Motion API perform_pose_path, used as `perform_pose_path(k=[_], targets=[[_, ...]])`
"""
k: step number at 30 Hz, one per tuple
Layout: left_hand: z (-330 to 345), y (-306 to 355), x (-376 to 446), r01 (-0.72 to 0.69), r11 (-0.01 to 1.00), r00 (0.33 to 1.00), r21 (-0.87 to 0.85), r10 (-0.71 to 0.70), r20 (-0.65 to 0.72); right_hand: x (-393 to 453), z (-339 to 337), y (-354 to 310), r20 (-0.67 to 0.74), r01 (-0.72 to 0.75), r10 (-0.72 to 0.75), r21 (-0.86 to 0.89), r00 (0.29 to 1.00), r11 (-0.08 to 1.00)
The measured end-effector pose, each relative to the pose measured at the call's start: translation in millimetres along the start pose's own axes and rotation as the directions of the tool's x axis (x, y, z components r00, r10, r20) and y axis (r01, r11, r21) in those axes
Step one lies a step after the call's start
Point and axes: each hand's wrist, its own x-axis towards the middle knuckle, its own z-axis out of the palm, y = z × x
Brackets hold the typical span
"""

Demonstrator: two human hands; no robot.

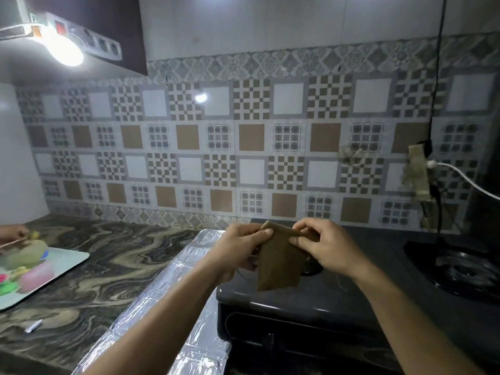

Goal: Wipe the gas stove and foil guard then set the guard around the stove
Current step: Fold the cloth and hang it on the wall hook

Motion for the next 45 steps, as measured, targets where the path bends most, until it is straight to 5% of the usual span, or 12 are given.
perform_pose_path(k=[4, 7, 11, 14, 18, 22, 29, 36, 45], targets=[[-9, 11, 5, -0.200, 0.920, 0.980, 0.338, 0.192, 0.057, 11, -14, -15, 0.144, 0.052, -0.047, -0.032, 0.988, 0.998], [-11, 19, 11, -0.285, 0.817, 0.959, 0.501, 0.239, 0.154, 18, -20, -23, 0.123, 0.065, -0.065, 0.007, 0.990, 0.998], [-7, 24, 12, -0.232, 0.910, 0.972, 0.342, 0.226, 0.060, 15, -3, -14, -0.132, -0.028, 0.058, 0.218, 0.990, 0.976], [-3, 23, 13, -0.198, 0.956, 0.980, 0.218, 0.191, 0.053, 7, 21, -4, -0.172, -0.107, 0.233, 0.538, 0.957, 0.836], [-2, 19, 14, -0.135, 0.989, 0.984, 0.060, 0.127, 0.126, 4, 19, -6, -0.254, -0.053, 0.284, 0.651, 0.925, 0.757], [3, 32, 23, -0.098, 0.991, 0.981, -0.091, 0.112, 0.161, 15, -14, -16, -0.363, 0.081, 0.100, 0.452, 0.927, 0.888], [33, 59, 54, 0.096, 0.900, 0.949, -0.426, 0.046, 0.313, 31, -64, -15, -0.287, 0.122, -0.096, 0.075, 0.953, 0.990], [70, 74, 118, -0.205, 0.978, 0.924, 0.027, 0.184, 0.336, 62, -104, 25, -0.253, 0.146, -0.173, -0.123, 0.952, 0.982], [116, 81, 238, -0.356, 0.933, 0.774, -0.050, 0.325, 0.544, 118, -174, 116, -0.090, 0.185, -0.194, -0.097, 0.977, 0.978]])
